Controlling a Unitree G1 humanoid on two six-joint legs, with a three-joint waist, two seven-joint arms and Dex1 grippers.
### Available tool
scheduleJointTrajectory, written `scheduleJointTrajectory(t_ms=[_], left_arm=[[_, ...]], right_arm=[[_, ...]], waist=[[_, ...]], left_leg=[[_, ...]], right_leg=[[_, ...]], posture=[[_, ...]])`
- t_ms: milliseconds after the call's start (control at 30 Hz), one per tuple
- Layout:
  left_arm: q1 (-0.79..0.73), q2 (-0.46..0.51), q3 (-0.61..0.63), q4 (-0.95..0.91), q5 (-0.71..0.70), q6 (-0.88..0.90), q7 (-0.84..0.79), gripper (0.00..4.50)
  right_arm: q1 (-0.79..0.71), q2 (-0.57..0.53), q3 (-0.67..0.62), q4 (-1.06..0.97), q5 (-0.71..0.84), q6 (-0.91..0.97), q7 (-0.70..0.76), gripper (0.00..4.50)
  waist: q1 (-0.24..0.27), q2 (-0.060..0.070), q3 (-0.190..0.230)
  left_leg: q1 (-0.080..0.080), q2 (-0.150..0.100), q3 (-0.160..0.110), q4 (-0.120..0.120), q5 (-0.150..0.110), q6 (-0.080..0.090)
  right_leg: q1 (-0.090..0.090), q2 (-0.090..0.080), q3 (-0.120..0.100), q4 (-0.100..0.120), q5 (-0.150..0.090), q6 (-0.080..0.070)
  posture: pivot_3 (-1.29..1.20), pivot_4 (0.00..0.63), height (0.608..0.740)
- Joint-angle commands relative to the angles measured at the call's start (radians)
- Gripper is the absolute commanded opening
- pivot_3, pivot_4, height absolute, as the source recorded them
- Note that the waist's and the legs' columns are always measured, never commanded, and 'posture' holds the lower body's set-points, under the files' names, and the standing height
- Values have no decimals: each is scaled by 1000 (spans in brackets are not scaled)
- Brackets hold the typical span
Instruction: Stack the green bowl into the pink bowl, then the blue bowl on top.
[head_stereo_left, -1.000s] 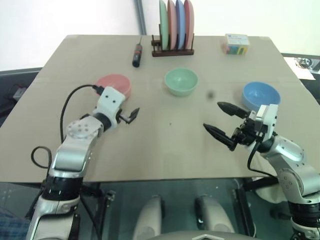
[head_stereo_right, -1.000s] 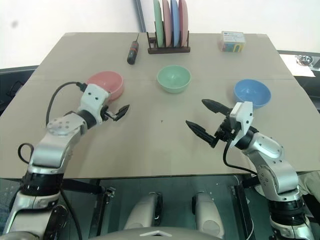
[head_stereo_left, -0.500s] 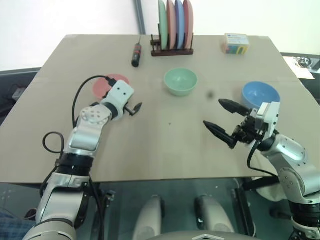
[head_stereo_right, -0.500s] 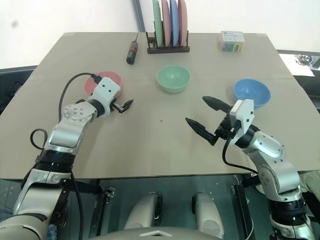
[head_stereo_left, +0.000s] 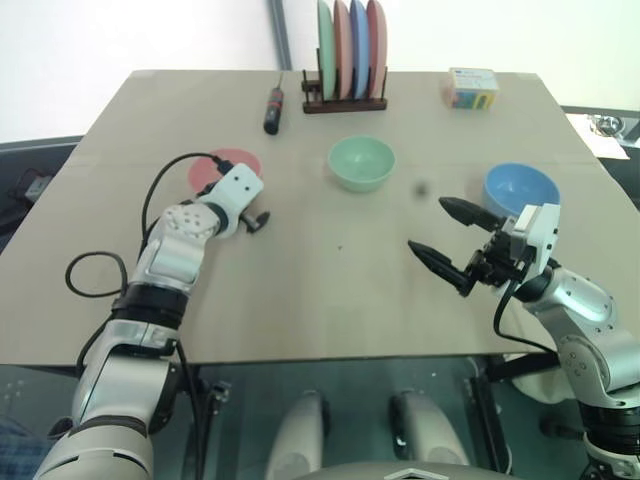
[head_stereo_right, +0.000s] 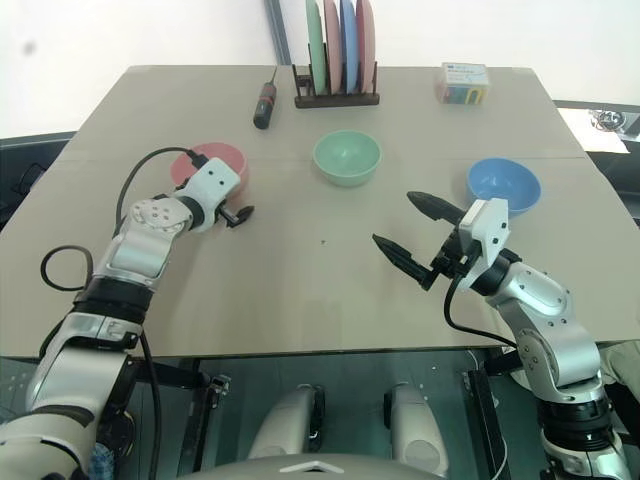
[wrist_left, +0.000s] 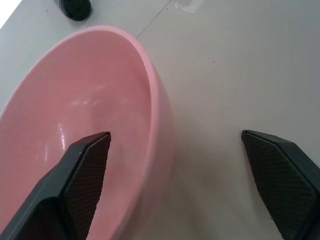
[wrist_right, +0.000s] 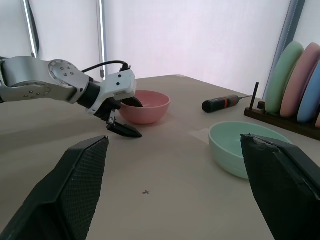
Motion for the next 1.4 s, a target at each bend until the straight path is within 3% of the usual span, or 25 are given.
scheduleJointTrajectory(t_ms=[33, 233, 433, 767, 1000, 1033, 1067, 1200, 1367, 1400], left_arm=[[-33, -2, 0, 16, 21, -33, -7, 2885], [-41, -13, -6, 28, 36, -49, -21, 82], [-16, -38, -17, -74, -10, -53, -143, 82], [131, 29, -148, -529, -113, -39, -519, 82], [124, 9, -213, -574, -90, -98, -566, 82], [121, 2, -212, -571, -91, -102, -564, 832], [120, -10, -202, -572, -100, -101, -556, 1298], [122, -38, -148, -573, -140, -102, -524, 2218], [148, -39, -75, -622, -218, -69, -515, 4235], [156, -35, -56, -635, -236, -58, -513, 4397]], right_arm=[[-9, -6, -27, -19, -3, -24, -8, 4500], [-4, -6, -36, -15, -12, -30, -11, 4500], [-4, -10, -41, -9, -16, -35, -12, 4500], [-11, -27, -43, 5, -16, -43, -5, 4500], [-12, -26, -37, 0, -19, -43, -11, 4500], [-10, -26, -37, -1, -19, -43, -11, 4500], [-8, -28, -39, -3, -19, -43, -11, 4500], [-2, -32, -44, -9, -18, -40, -14, 4500], [-5, -37, -43, -4, -13, -36, -13, 4500], [-9, -38, -44, 0, -12, -35, -12, 4500]], waist=[[0, 0, 0], [0, 0, 0], [2, 0, 0], [-1, 0, 0], [-1, 0, 0], [0, 0, 0], [0, 0, 0], [0, 0, 0], [-3, 0, 0], [-3, 0, 0]], left_leg=[[0, 0, 0, 0, 0, 0], [0, 0, 0, 0, 0, 0], [-1, 0, 0, 0, 0, 0], [0, 0, 1, 0, 0, 0], [0, 0, 1, 1, 0, 0], [0, 0, 1, 2, 0, 0], [0, 0, 1, 2, 0, 0], [0, 0, 0, 2, 0, 0], [0, 0, 0, 2, 0, 0], [0, 0, 0, 2, 0, 0]], right_leg=[[0, 0, 0, 0, 0, 0], [0, 0, 0, 0, 0, 0], [0, 0, 0, 0, 0, 0], [0, 0, 1, 0, 0, 0], [0, 0, 1, 1, 0, 0], [0, 0, 1, 1, 0, 0], [0, 0, 1, 0, 0, 0], [0, 0, 1, 1, 0, 0], [0, 0, 1, 1, 0, 0], [0, 0, 1, 1, 0, 0]], posture=[[0, 150, 740], [0, 150, 740], [0, 150, 740], [0, 150, 740], [0, 150, 740], [0, 150, 740], [0, 150, 740], [0, 150, 740], [0, 150, 740], [0, 150, 740]])
